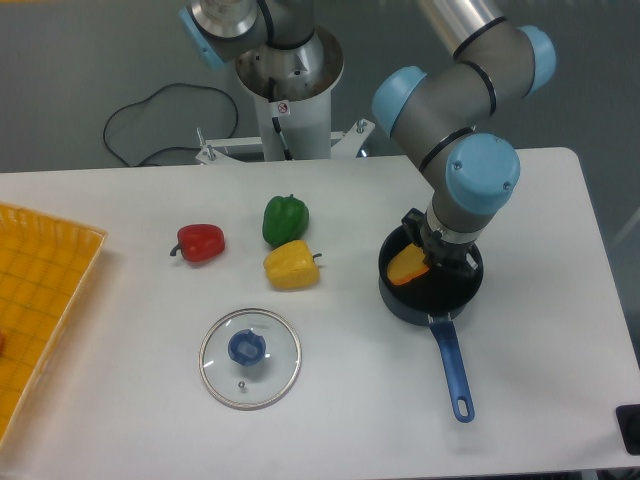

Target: Pick up the bread slice

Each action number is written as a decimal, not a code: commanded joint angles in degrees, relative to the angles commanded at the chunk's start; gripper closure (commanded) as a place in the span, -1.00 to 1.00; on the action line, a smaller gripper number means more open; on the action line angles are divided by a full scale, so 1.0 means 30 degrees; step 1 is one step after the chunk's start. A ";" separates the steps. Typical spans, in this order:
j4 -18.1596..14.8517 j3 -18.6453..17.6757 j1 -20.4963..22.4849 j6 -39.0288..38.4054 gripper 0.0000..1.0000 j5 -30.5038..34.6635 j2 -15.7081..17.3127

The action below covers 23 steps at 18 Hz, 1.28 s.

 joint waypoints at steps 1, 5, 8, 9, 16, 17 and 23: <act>0.0029 -0.0001 -0.0029 0.0000 1.00 0.0000 -0.0058; 0.0088 -0.0001 -0.0029 0.0029 1.00 -0.0029 -0.0205; 0.0760 -0.0001 -0.0029 0.0000 1.00 -0.0029 -0.0410; 0.0820 -0.0001 -0.0029 -0.0029 1.00 -0.0029 -0.0439; 0.0850 0.0322 -0.0058 -0.0117 1.00 -0.0088 -0.0498; 0.0850 0.0322 -0.0088 -0.0146 1.00 -0.0088 -0.0527; 0.0879 0.0234 -0.0088 -0.0235 1.00 -0.0059 -0.0732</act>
